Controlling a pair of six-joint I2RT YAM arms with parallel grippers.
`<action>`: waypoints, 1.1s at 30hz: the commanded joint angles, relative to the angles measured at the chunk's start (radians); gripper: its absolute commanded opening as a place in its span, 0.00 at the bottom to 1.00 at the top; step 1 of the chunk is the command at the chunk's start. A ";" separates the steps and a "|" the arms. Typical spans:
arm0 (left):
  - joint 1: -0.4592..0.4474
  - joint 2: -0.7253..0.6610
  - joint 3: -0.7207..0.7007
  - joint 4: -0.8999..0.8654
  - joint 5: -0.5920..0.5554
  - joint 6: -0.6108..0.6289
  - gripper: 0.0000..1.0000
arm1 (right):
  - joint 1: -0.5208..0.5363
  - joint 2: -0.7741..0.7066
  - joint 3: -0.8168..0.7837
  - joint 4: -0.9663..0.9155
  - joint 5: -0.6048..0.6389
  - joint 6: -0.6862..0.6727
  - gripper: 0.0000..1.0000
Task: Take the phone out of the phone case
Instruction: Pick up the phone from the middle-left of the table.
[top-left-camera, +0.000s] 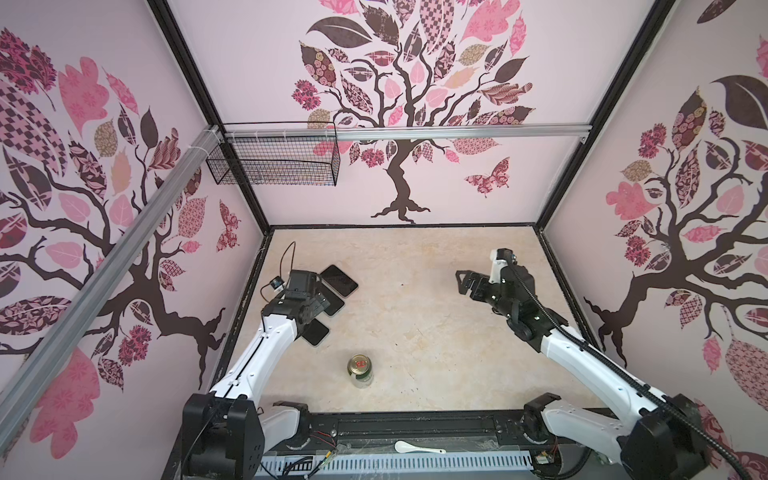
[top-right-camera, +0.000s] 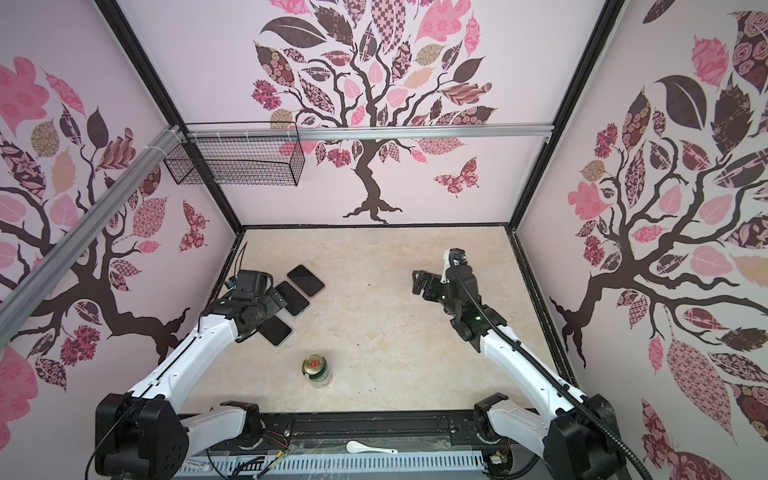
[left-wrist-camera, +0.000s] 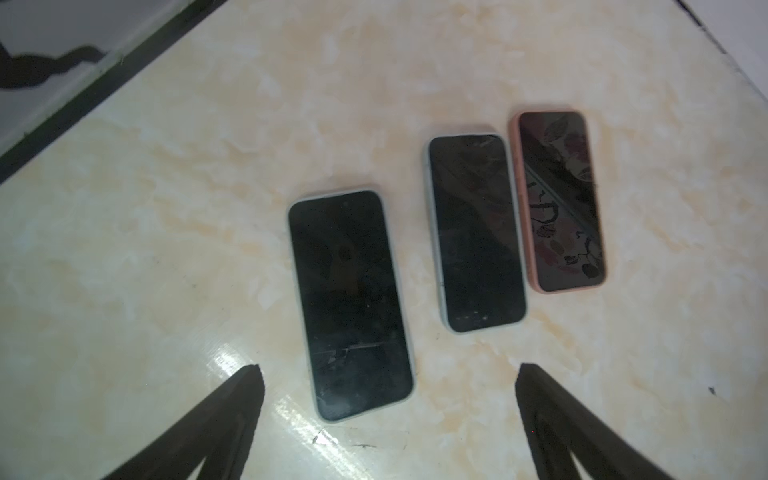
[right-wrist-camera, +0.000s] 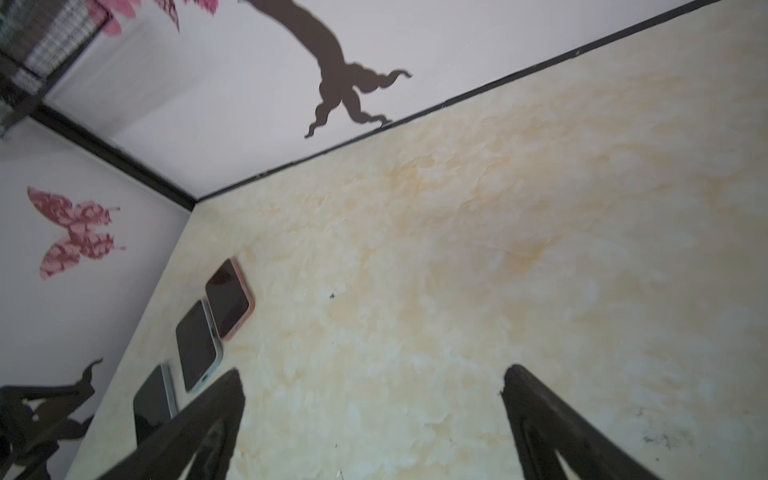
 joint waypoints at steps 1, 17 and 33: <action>0.046 -0.015 -0.044 -0.032 0.075 -0.015 0.98 | 0.143 0.031 0.063 -0.151 0.060 -0.070 1.00; 0.157 0.308 0.137 0.000 0.118 0.050 0.98 | 0.278 0.050 0.140 -0.244 0.086 -0.189 0.99; 0.212 0.560 0.312 -0.046 0.124 0.073 0.98 | 0.278 0.077 0.165 -0.256 0.055 -0.246 0.99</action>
